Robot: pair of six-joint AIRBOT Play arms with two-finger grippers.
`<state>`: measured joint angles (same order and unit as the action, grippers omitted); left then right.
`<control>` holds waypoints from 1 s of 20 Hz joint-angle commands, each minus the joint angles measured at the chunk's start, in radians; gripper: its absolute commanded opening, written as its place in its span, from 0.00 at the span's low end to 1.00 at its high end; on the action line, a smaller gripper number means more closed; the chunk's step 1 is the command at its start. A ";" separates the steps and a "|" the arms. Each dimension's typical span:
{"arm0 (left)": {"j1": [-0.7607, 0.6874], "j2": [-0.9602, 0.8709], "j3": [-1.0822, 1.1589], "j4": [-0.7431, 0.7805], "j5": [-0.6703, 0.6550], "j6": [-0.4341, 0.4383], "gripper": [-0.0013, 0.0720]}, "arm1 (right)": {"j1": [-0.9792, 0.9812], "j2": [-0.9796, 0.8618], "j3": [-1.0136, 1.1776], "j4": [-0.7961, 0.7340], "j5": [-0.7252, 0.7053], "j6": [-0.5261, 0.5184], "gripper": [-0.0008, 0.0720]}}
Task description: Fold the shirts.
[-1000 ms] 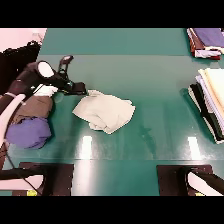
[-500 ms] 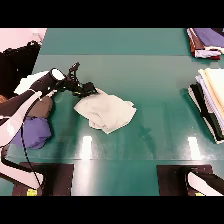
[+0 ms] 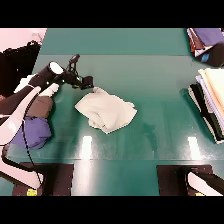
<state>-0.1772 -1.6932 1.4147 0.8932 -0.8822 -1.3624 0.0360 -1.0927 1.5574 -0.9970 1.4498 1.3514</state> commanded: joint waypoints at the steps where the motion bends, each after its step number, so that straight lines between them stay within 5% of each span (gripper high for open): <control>1: -0.001 0.001 0.160 0.077 -0.128 0.010 0.05 | 0.000 0.025 -0.247 -0.087 -0.011 0.048 0.04; 3: -0.001 0.001 0.251 0.085 -0.176 0.010 0.05 | 0.010 0.029 -0.419 -0.052 -0.057 0.048 0.13; 4: -0.001 0.001 0.275 0.085 -0.194 0.010 0.05 | 0.025 0.026 -0.505 -0.020 -0.092 0.048 0.54; 5: -0.001 0.001 0.286 0.085 -0.206 0.010 0.06 | 0.043 0.016 -0.577 0.021 -0.123 0.048 0.73; 6: -0.001 0.001 0.286 0.086 -0.219 0.010 0.06 | 0.068 -0.007 -0.640 0.075 -0.164 0.047 0.73; 8: -0.001 0.000 0.277 0.104 -0.232 0.008 0.69 | 0.136 -0.071 -0.721 0.163 -0.253 0.044 0.72; 13: -0.001 -0.021 0.183 0.124 -0.211 0.005 0.70 | 0.322 -0.260 -0.740 0.314 -0.435 0.006 0.71; 20: -0.004 -0.146 0.134 0.049 -0.191 0.001 0.70 | 0.375 -0.327 -0.648 0.316 -0.434 0.006 0.70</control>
<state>-0.1776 -1.7962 1.5597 0.9894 -1.0836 -1.3598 0.3969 -1.4006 0.8883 -0.6960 1.0298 1.3594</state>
